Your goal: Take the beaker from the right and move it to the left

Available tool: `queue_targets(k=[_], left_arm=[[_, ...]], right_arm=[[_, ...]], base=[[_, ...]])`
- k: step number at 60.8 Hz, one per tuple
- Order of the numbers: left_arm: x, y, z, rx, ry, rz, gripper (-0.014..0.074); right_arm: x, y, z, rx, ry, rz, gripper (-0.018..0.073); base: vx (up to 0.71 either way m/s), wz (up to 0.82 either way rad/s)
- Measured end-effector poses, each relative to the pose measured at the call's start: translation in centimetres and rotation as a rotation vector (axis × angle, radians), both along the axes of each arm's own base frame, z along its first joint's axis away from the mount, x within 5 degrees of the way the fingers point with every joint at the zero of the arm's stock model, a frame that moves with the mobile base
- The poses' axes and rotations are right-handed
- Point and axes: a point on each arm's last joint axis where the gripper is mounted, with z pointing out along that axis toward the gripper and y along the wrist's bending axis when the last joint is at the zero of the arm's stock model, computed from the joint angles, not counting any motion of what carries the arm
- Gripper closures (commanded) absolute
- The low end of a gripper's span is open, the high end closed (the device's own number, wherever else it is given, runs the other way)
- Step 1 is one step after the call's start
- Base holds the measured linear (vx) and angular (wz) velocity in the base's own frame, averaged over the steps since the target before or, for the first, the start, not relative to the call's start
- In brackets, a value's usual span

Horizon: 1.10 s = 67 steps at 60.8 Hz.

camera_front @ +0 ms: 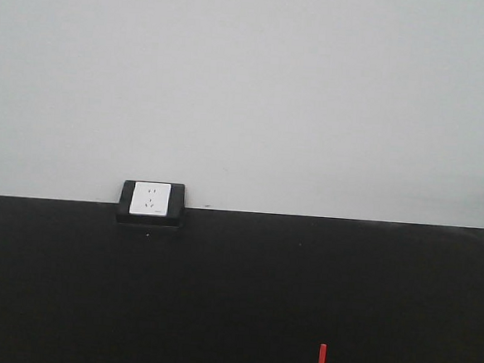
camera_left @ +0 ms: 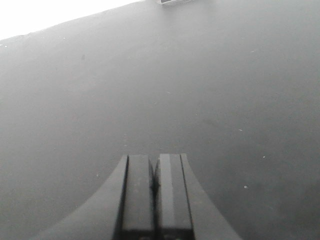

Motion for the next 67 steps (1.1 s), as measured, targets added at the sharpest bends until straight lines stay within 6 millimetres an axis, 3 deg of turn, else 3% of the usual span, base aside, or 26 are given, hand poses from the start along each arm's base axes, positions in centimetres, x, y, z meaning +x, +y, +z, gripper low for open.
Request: queue_targets(k=[49,60,67], left_arm=[[0.0,0.0,0.0,0.0,0.0,0.0,0.0603],[0.0,0.0,0.0,0.0,0.0,0.0,0.0603],[0.0,0.0,0.0,0.0,0.0,0.0,0.0603]], right_arm=[[0.0,0.0,0.3,0.008,-0.031,-0.001,0.0567],[0.1,-0.1,2.4,0.067,-0.248,-0.008,0.0567],[-0.4,-0.1,5.7,0.068,-0.381,-0.01,0.0567]], base=[[0.0,0.0],[0.0,0.0],[0.0,0.0]])
